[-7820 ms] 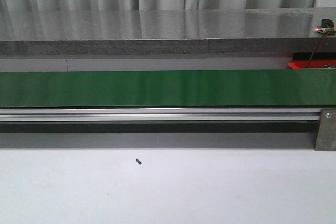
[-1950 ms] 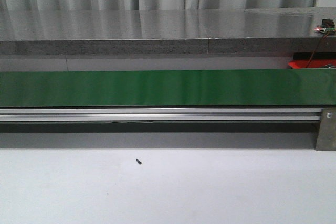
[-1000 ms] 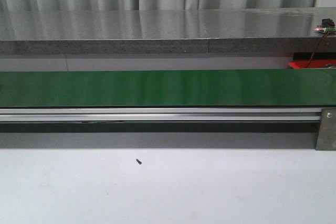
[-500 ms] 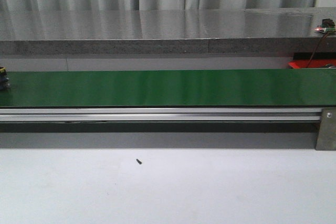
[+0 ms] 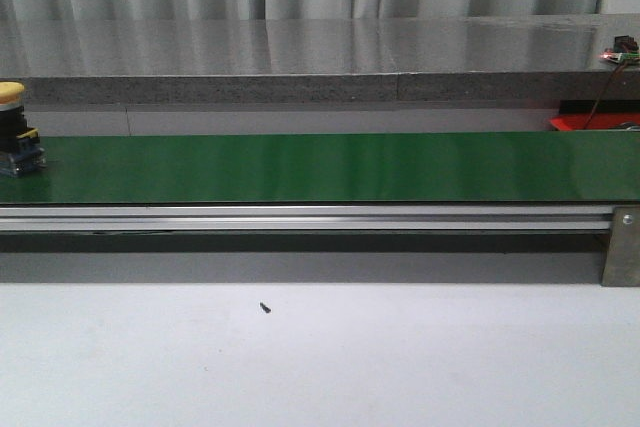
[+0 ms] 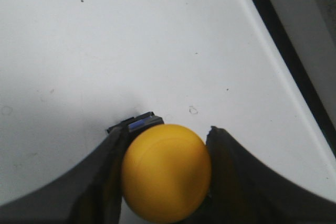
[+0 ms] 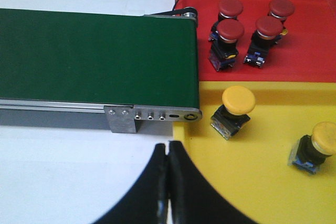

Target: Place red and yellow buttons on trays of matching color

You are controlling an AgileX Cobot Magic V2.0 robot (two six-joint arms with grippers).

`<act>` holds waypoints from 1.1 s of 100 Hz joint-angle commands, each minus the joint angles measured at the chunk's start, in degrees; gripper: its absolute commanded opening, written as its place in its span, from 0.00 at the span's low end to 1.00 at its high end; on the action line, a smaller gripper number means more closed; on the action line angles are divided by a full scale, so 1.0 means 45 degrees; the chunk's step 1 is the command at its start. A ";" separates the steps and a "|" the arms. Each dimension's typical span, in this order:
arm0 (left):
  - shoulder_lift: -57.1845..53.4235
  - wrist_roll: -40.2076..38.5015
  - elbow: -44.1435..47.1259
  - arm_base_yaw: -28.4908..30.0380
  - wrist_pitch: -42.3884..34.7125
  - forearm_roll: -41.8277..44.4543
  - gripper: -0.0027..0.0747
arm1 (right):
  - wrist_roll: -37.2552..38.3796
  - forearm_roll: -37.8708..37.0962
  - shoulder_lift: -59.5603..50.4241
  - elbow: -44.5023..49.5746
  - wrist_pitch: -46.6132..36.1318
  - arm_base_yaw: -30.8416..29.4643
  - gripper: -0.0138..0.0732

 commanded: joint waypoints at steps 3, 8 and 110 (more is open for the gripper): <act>-0.1482 0.0055 -0.0402 0.0208 0.0004 -0.0045 0.28 | 0.0006 -0.0011 -0.0008 -0.0325 -0.0881 -0.0014 0.08; -0.1764 0.0084 -0.0402 0.0330 0.0242 0.0233 0.28 | 0.0006 -0.0011 -0.0008 -0.0325 -0.0881 -0.0014 0.08; -0.4574 0.2693 -0.0345 -0.1120 0.4751 0.3264 0.28 | 0.0006 -0.0011 -0.0008 -0.0325 -0.0881 -0.0014 0.08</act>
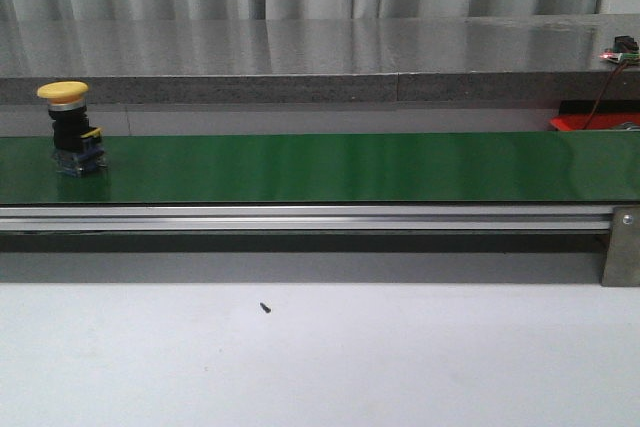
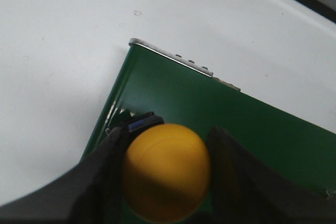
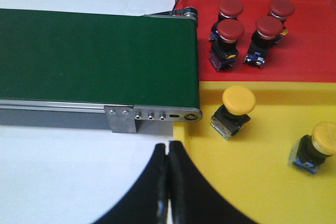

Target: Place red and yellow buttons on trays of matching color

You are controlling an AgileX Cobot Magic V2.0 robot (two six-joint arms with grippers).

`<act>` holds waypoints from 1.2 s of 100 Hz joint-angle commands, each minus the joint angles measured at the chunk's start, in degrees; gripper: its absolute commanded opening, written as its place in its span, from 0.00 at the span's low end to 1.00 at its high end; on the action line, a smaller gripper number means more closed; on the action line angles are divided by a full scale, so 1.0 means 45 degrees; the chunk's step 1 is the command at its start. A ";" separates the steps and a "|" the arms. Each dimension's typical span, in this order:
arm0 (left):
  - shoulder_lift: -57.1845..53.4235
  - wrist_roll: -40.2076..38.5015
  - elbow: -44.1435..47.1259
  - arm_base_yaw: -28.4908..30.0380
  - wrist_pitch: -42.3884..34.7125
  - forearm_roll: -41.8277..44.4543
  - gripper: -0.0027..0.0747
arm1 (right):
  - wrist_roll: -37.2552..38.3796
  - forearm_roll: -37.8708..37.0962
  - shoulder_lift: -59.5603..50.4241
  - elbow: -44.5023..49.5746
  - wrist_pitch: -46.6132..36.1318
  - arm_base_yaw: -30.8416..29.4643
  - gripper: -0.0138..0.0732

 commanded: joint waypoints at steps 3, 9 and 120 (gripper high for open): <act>-0.0690 0.0065 -0.0345 -0.0277 -0.0569 0.0113 0.28 | 0.0006 -0.0011 -0.0008 -0.0325 -0.0881 -0.0014 0.08; -0.0690 0.0065 -0.0345 -0.0326 -0.0569 0.0113 0.28 | 0.0006 -0.0011 -0.0008 -0.0325 -0.0881 -0.0014 0.08; -0.0030 0.0422 -0.0217 -0.0326 -0.0133 -0.0353 0.75 | 0.0006 -0.0011 -0.0008 -0.0325 -0.0881 -0.0014 0.08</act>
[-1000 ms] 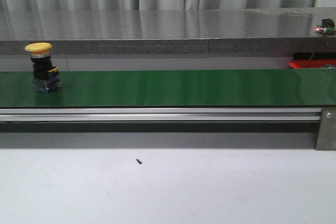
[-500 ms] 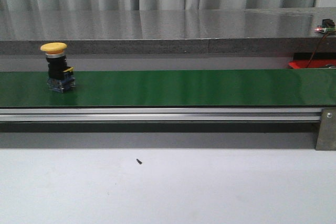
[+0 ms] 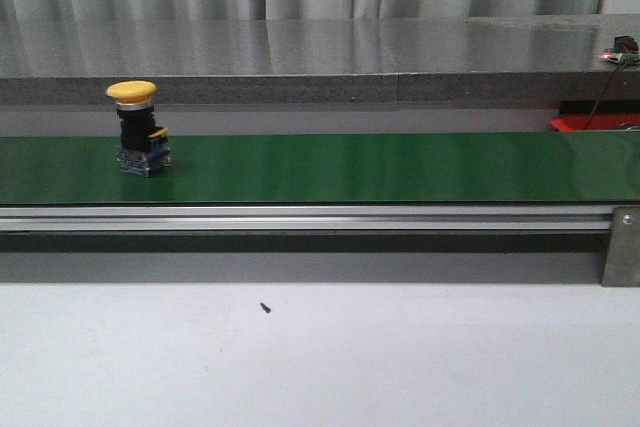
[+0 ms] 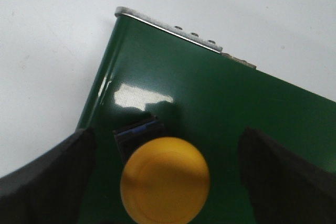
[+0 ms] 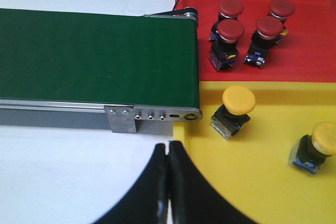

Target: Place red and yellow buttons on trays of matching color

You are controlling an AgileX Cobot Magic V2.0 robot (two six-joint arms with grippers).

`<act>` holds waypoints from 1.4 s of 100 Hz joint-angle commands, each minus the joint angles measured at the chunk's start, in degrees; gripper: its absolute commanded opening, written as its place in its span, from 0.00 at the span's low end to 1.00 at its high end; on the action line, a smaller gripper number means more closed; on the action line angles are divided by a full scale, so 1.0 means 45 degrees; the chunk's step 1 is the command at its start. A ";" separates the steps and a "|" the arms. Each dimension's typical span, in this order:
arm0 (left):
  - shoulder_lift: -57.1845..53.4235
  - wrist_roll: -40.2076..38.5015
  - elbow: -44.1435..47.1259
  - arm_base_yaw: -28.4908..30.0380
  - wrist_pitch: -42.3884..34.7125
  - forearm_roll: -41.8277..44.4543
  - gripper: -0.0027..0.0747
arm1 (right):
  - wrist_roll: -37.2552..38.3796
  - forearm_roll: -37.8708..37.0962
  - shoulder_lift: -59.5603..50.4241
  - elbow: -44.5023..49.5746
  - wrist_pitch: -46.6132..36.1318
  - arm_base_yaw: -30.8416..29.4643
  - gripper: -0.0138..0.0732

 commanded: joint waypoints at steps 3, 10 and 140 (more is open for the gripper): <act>-0.1142 0.0040 -0.0372 -0.0060 -0.0192 -0.0303 0.75 | 0.0006 -0.0011 -0.0008 -0.0325 -0.0881 -0.0014 0.08; -0.1545 0.0040 -0.0372 -0.0060 -0.0131 -0.0098 0.75 | 0.0006 -0.0011 -0.0008 -0.0325 -0.0881 -0.0014 0.08; -1.2204 -0.0120 0.7828 -0.5106 -0.3419 0.1703 0.01 | 0.0006 -0.0011 -0.0008 -0.0325 -0.0896 -0.0014 0.08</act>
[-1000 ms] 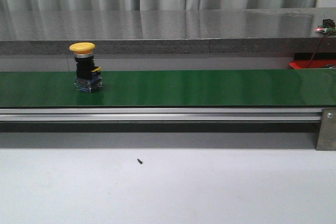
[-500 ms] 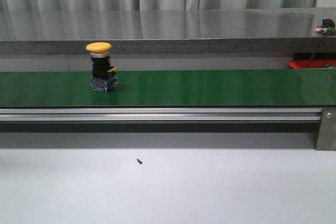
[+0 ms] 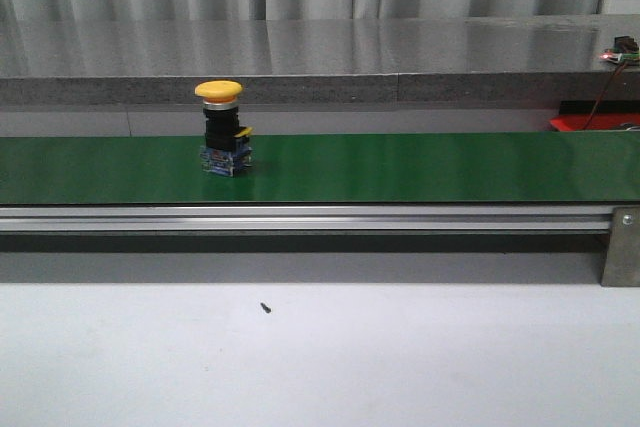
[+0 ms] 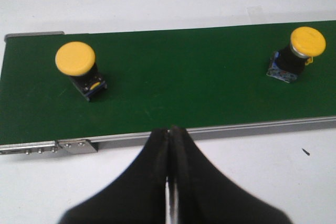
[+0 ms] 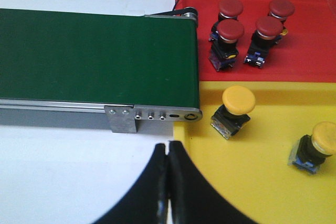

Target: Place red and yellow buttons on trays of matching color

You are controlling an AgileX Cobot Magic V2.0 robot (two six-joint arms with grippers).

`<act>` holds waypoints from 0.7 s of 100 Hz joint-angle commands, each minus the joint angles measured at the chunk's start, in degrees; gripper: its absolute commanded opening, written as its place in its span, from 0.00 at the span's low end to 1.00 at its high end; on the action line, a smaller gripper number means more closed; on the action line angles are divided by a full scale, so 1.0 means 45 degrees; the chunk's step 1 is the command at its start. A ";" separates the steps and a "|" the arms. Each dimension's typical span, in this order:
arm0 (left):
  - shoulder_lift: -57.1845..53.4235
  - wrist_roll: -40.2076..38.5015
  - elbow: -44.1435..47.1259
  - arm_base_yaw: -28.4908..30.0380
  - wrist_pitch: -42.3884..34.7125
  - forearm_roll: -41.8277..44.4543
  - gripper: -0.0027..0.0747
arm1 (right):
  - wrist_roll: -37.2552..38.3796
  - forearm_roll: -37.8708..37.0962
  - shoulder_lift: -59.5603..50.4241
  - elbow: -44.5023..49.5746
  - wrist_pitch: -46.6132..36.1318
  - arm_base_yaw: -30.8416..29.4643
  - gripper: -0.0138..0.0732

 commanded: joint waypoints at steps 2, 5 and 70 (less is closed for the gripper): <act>-0.1288 -0.0133 0.0613 -0.0129 -0.1336 -0.0109 0.01 | 0.0006 0.0001 -0.0008 -0.0325 -0.0896 -0.0014 0.08; -0.1610 -0.0133 0.0964 -0.0129 -0.1440 -0.0109 0.01 | 0.0006 0.0001 -0.0008 -0.0325 -0.0896 -0.0014 0.08; -0.6515 -0.0133 0.4522 -0.0129 -0.1890 -0.0209 0.01 | 0.0006 0.0012 0.0068 -0.0325 -0.0906 -0.0014 0.08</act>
